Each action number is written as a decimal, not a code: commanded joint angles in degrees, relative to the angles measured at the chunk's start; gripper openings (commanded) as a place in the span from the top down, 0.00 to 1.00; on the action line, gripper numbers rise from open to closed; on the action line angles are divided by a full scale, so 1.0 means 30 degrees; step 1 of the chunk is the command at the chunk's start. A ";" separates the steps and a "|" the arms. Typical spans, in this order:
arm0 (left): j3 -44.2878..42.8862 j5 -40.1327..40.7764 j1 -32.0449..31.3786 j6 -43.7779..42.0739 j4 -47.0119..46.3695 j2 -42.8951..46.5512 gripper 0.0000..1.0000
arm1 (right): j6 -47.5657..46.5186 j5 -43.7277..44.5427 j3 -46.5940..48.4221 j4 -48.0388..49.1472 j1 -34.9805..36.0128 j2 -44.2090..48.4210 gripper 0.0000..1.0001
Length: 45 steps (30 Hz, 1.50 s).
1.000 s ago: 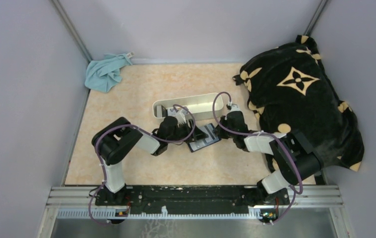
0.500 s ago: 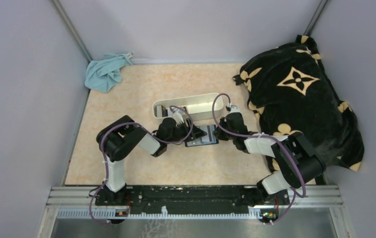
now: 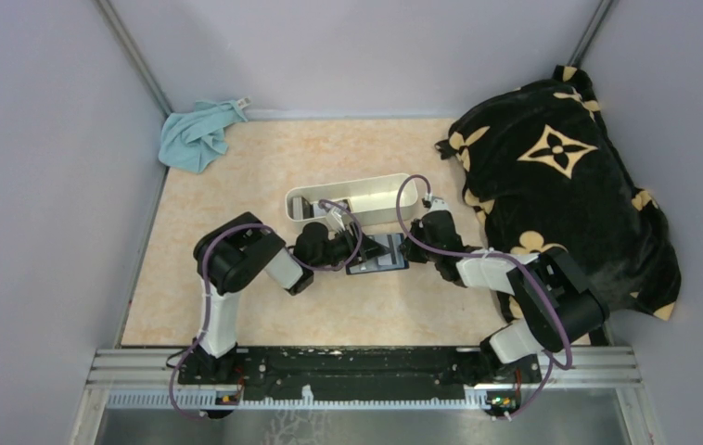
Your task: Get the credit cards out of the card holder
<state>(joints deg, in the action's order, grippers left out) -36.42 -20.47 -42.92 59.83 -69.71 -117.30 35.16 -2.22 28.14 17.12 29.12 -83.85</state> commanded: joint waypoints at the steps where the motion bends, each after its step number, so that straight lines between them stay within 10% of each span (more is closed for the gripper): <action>1: -0.0796 -0.1209 -0.0343 0.0355 -0.0381 -0.0584 0.48 | 0.0073 -0.1457 -0.0319 -0.2286 0.0967 -0.0901 1.00; 45: 0.4383 -0.1280 0.2279 0.1113 -0.3633 0.0518 0.60 | 0.0044 -0.1456 -0.0235 -0.1997 0.0664 -0.1481 1.00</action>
<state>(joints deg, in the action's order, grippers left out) -25.63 -23.68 -37.15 60.53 -79.33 -114.96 35.90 -5.61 28.25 18.02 30.79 -84.99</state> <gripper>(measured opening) 0.433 0.004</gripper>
